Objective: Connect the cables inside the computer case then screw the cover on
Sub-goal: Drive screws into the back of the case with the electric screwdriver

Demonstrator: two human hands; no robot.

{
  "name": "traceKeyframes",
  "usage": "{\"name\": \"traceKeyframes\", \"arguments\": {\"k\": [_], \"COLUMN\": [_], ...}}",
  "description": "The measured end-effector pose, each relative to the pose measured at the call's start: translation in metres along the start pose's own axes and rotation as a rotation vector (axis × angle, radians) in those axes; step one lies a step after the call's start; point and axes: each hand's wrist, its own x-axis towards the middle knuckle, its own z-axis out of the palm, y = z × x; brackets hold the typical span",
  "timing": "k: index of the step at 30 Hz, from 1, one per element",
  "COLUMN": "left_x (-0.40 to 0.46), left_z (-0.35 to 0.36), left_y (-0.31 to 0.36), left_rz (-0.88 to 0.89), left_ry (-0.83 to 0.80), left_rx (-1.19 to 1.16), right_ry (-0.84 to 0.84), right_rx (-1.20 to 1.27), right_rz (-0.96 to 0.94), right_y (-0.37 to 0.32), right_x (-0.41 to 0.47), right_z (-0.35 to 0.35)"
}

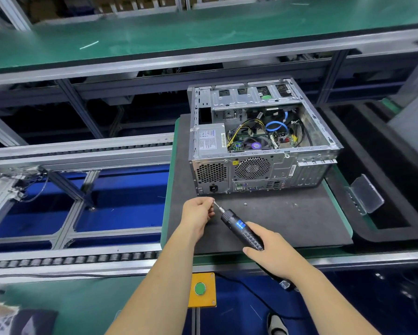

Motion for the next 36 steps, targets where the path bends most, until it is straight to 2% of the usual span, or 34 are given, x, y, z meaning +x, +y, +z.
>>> {"name": "traceKeyframes", "arguments": {"k": [9, 16, 18, 22, 25, 31, 36], "left_x": [0.008, 0.005, 0.003, -0.004, -0.006, -0.004, -0.002], "left_z": [-0.007, -0.019, -0.02, -0.012, -0.005, 0.003, -0.001], "left_y": [0.007, 0.029, 0.033, 0.025, 0.01, 0.004, 0.003], "left_rz": [0.061, 0.167, 0.119, -0.18, -0.294, -0.293, -0.298], "left_ry": [-0.024, -0.244, -0.265, -0.201, -0.137, -0.088, -0.11], "left_rx": [0.272, 0.577, 0.484, -0.117, -0.378, -0.519, -0.544], "right_ry": [-0.017, -0.008, -0.002, -0.001, -0.009, -0.079, -0.036], "right_rx": [-0.042, -0.035, 0.002, 0.078, 0.086, 0.215, 0.241], "right_rz": [0.001, -0.007, -0.01, 0.004, 0.028, 0.082, 0.086], "right_y": [-0.002, 0.003, 0.003, -0.008, -0.019, -0.038, -0.048], "right_x": [-0.003, -0.006, -0.007, -0.001, 0.007, 0.023, 0.03], "right_z": [0.005, 0.003, 0.005, 0.011, 0.019, 0.046, 0.065]}}
